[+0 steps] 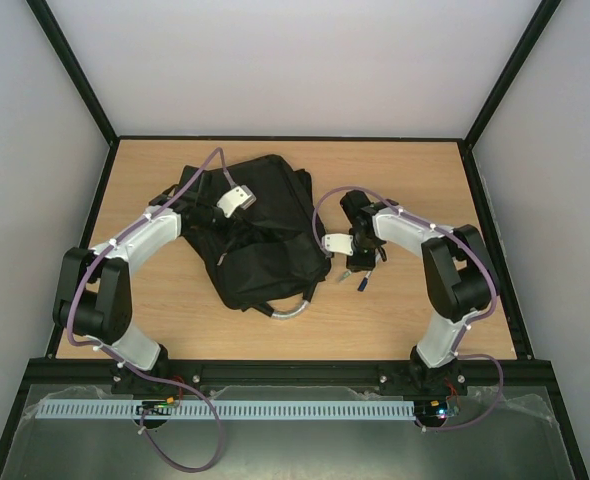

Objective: Pack the student bag
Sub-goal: Pick up the stationery from the center of the board.

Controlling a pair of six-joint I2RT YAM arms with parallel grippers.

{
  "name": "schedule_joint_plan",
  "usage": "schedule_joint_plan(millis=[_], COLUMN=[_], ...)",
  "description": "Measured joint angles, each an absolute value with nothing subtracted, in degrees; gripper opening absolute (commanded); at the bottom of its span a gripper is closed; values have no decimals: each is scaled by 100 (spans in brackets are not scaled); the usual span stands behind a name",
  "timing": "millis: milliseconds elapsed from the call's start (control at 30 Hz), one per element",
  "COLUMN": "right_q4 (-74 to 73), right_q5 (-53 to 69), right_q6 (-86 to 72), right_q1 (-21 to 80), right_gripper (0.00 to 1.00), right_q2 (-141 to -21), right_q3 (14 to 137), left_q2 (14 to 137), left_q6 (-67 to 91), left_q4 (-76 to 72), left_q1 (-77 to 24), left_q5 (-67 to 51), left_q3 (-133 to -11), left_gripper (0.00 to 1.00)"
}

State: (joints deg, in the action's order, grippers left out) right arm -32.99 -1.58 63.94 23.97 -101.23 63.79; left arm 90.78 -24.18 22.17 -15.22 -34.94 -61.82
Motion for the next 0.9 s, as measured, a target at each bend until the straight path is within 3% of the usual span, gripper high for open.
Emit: schedule_joint_plan(millis=[700,900], right_q4=[-3162,-3194], right_q5=[-283,-349], right_q6=[6420,6608], right_q1=[2423,2423], right_gripper=[15,10], right_q2=[-10350,-10259], right_q3=[6390,6388], left_q2=[9074,9074], left_q6=[-2416,-2394], left_q4=[2193,2178], left_q1=[-1527,-1527], left_q5=[-3496,-3498], left_q3=[-6141,-6139], left_gripper=[2,2])
